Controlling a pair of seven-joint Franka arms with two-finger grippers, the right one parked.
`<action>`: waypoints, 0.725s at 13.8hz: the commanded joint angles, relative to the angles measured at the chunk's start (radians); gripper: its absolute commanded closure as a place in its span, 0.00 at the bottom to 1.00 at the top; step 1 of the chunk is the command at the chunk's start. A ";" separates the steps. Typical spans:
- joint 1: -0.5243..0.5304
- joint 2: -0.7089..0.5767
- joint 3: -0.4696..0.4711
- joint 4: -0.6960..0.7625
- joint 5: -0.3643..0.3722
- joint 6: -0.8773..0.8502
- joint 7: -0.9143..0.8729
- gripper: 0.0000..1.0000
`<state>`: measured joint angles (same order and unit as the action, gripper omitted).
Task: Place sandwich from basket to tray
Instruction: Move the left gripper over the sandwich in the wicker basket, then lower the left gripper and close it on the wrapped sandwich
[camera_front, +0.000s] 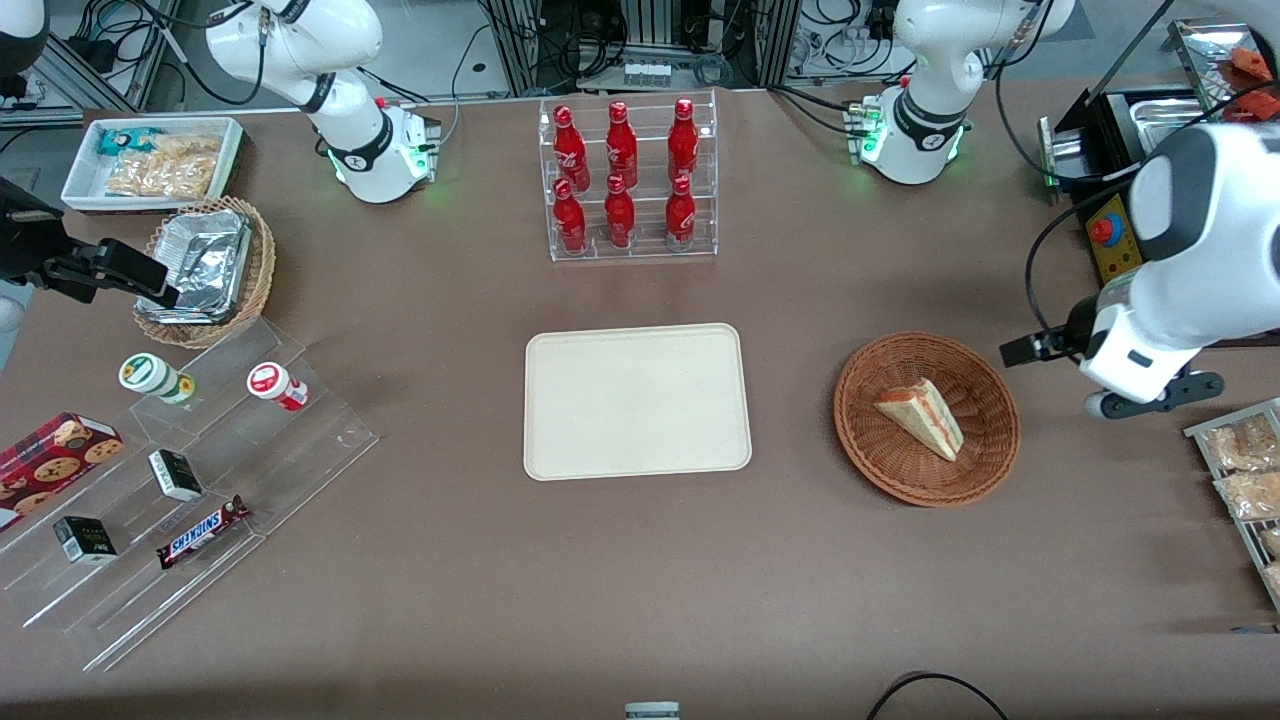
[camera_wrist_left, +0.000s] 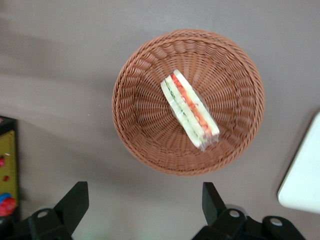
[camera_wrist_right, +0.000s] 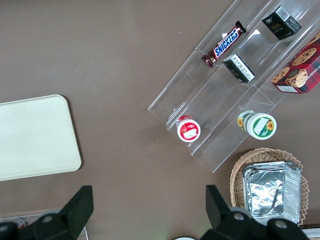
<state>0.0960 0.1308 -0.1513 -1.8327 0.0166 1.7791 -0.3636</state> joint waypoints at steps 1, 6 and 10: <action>0.005 -0.019 -0.008 -0.097 -0.006 0.106 -0.226 0.00; -0.007 0.013 -0.011 -0.200 0.009 0.336 -0.587 0.00; -0.087 0.044 -0.013 -0.206 0.098 0.341 -0.797 0.00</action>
<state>0.0475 0.1617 -0.1633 -2.0334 0.0580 2.1025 -1.0531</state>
